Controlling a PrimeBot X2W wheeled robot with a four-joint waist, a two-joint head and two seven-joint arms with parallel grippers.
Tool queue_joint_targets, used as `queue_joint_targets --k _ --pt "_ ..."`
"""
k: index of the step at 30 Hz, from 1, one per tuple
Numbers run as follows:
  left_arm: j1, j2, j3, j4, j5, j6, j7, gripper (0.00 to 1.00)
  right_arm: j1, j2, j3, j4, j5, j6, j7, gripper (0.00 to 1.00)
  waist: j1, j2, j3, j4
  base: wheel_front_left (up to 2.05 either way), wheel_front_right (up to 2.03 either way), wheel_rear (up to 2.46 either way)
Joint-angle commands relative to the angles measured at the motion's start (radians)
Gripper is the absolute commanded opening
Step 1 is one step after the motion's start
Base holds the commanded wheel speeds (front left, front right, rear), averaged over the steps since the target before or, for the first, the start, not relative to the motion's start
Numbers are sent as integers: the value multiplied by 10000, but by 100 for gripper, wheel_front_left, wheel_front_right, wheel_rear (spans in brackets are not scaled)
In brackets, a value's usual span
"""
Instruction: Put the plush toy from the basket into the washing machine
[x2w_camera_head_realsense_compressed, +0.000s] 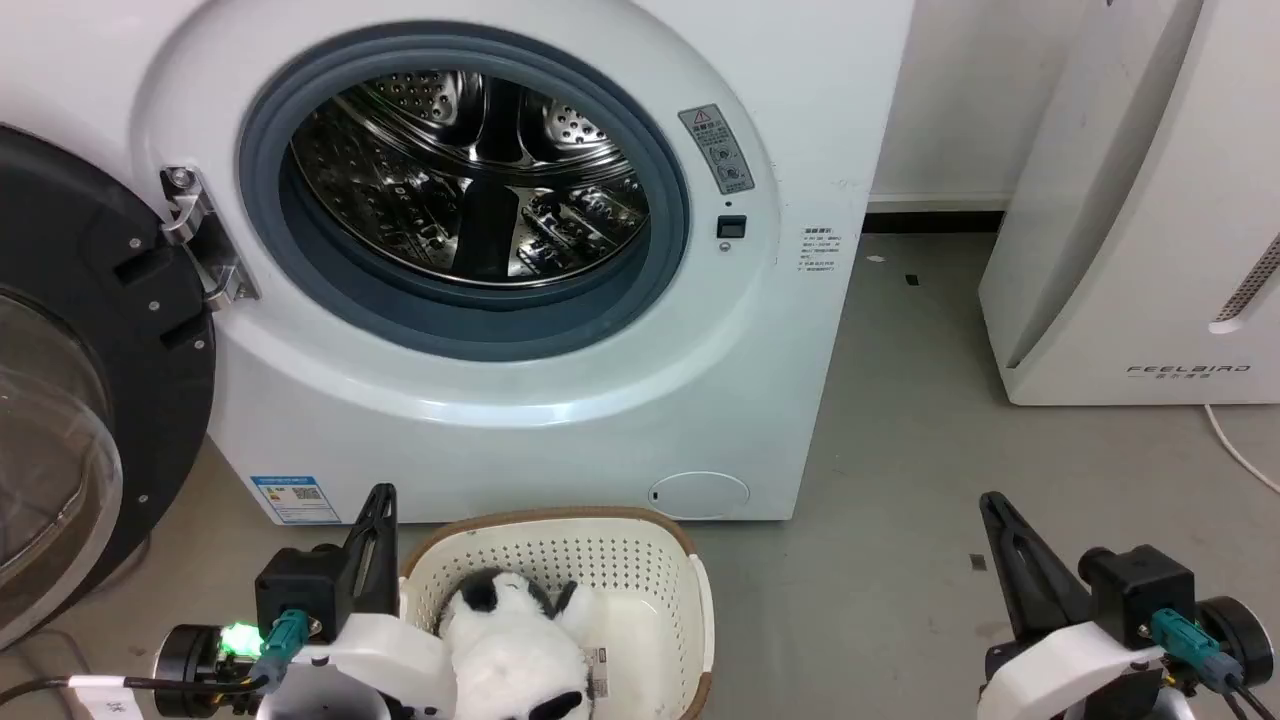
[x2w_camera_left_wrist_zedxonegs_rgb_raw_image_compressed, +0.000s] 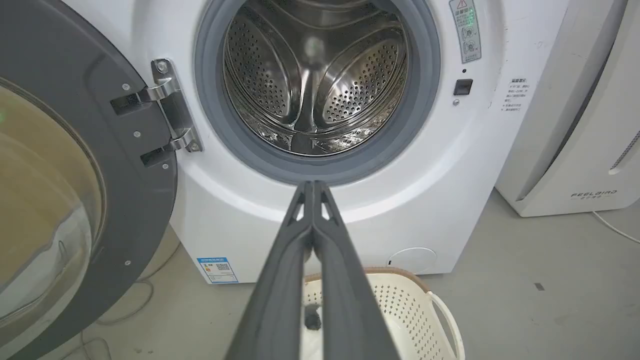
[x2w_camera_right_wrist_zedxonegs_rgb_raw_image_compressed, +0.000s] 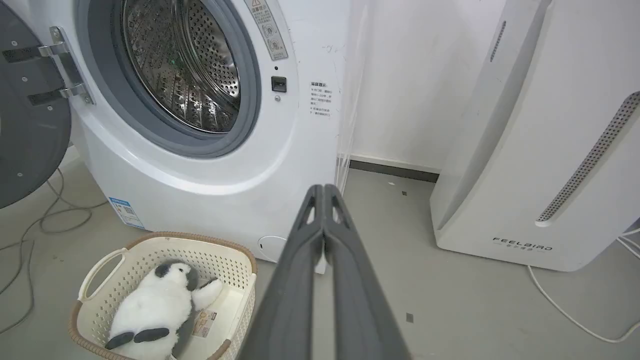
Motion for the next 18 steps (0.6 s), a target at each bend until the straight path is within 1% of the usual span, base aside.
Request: queue_joint_targets --k 1,18 --pt "49 3 26 -43 28 -43 3 0 -142 -1 3 26 -78 -7 16 0 0 0 0 0 0 0 0" --pt "49 3 26 -43 28 -43 3 0 -142 -1 3 26 -78 -7 16 0 0 0 0 0 0 0 0"
